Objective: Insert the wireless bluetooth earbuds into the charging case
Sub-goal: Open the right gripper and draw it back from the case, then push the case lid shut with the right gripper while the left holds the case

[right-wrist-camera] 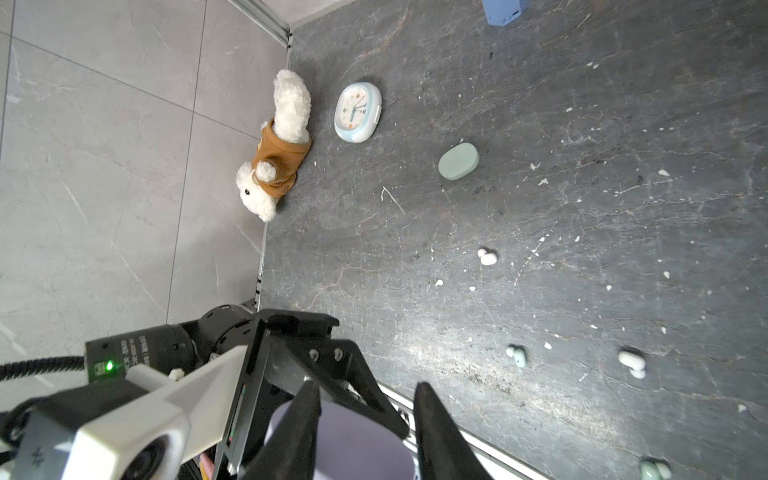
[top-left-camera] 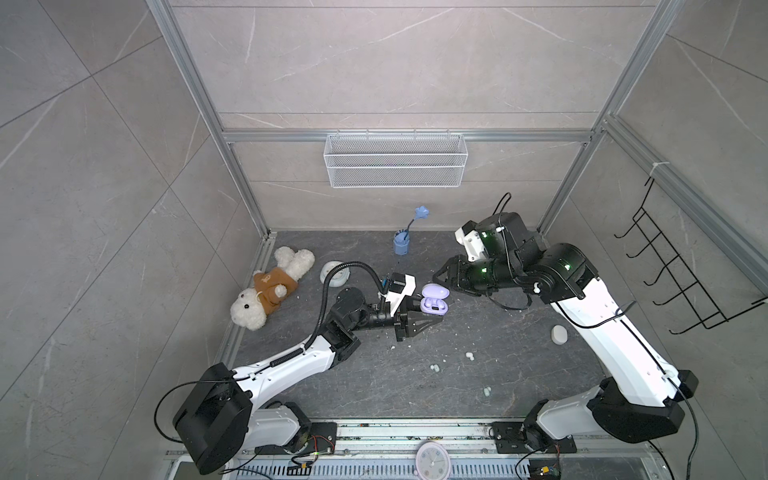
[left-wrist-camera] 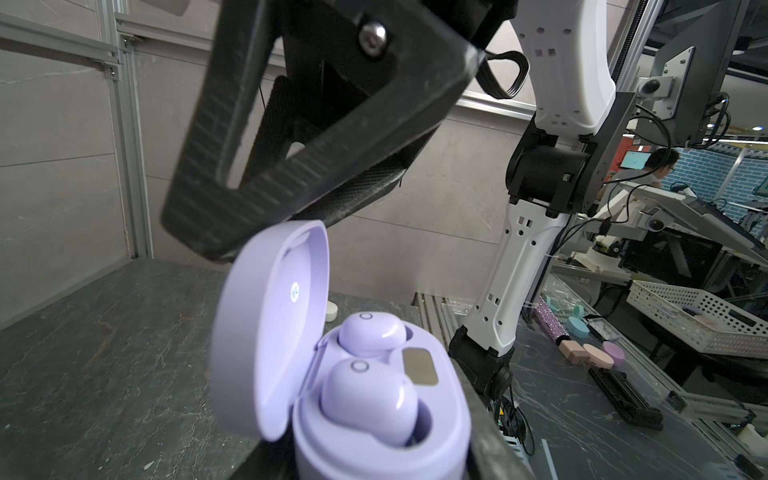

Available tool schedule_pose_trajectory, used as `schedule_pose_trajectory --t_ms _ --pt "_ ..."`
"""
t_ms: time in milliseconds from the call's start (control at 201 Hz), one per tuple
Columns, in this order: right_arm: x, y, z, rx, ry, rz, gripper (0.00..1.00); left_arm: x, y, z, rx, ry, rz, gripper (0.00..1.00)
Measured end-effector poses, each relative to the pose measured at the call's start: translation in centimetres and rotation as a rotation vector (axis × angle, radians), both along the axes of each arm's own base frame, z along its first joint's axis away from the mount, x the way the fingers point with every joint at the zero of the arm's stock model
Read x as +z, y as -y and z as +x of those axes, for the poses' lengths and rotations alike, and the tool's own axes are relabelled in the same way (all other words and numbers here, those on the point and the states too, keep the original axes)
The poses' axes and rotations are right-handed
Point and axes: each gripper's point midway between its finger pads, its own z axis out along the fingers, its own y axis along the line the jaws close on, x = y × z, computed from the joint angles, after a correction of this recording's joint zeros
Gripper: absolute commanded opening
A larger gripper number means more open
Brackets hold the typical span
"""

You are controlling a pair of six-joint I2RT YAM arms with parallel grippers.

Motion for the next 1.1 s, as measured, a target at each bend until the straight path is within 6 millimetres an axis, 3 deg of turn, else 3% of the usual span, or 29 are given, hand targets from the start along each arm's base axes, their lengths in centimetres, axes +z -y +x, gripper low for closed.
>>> schedule_pose_trajectory --t_ms 448,702,836,1100 --pt "-0.7 -0.5 -3.1 0.083 -0.058 -0.025 0.4 -0.2 0.1 -0.1 -0.002 0.004 0.008 0.24" --pt "-1.1 0.4 -3.8 0.055 -0.082 -0.057 0.73 -1.2 0.2 0.0 0.007 0.001 0.048 0.24" --pt "-1.9 0.8 -3.8 0.038 -0.103 -0.078 0.81 -2.2 0.3 0.5 0.034 0.011 0.1 0.24" --pt "-5.1 0.6 -4.0 0.032 -0.174 -0.115 0.87 -3.4 0.4 0.6 0.065 0.04 0.187 0.24"
